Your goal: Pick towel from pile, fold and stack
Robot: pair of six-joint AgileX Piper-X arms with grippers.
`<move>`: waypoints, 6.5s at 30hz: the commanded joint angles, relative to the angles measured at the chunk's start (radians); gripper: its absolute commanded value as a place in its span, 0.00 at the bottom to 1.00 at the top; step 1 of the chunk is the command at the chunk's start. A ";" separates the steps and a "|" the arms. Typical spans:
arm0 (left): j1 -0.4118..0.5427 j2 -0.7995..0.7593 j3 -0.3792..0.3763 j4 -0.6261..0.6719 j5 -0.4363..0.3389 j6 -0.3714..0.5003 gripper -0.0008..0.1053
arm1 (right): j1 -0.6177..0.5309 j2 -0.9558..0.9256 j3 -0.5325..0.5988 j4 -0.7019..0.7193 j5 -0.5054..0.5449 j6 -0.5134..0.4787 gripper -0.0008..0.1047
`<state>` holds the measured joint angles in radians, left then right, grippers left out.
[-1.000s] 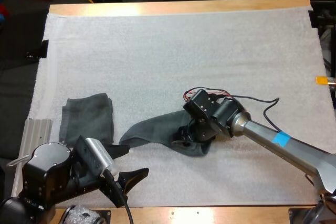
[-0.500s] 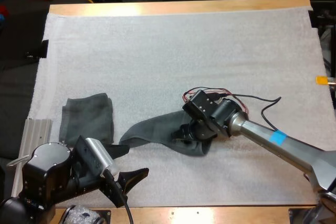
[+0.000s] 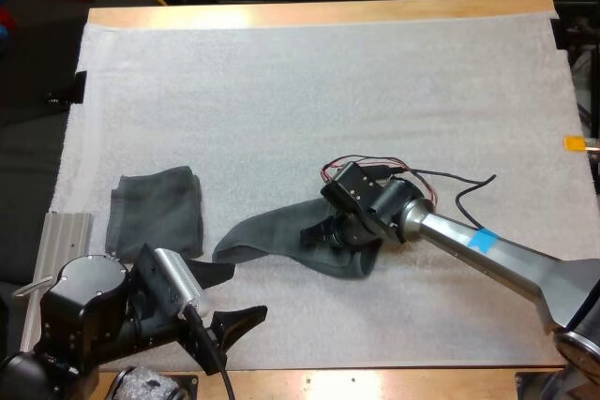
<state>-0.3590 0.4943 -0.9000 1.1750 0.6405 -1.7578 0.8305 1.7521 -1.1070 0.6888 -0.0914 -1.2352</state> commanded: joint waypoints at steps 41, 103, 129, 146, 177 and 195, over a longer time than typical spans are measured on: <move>-0.003 -0.003 -0.004 0.019 0.008 -0.004 0.66 | -0.037 -0.298 -0.384 0.338 0.124 -0.182 0.01; -0.003 -0.003 -0.004 0.027 0.008 0.012 0.66 | 0.108 -0.260 0.098 -0.176 -0.085 0.106 0.75; -0.003 -0.003 -0.004 0.029 0.008 0.009 0.66 | 0.068 -0.085 0.090 -0.139 0.134 0.140 0.75; -0.003 -0.003 -0.004 0.034 0.008 0.009 0.66 | 0.068 0.009 0.059 -0.026 0.199 0.156 0.17; -0.003 -0.003 -0.004 0.032 0.008 0.012 0.66 | 0.068 -0.407 0.005 -0.040 0.324 -0.044 0.01; -0.003 -0.003 -0.004 0.032 0.008 0.012 0.66 | -0.001 -0.407 0.215 0.308 0.456 0.036 0.14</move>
<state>-0.3590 0.4943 -0.9000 1.2088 0.6405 -1.7516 0.8311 1.3463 -0.8910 0.9759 0.3504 -1.2049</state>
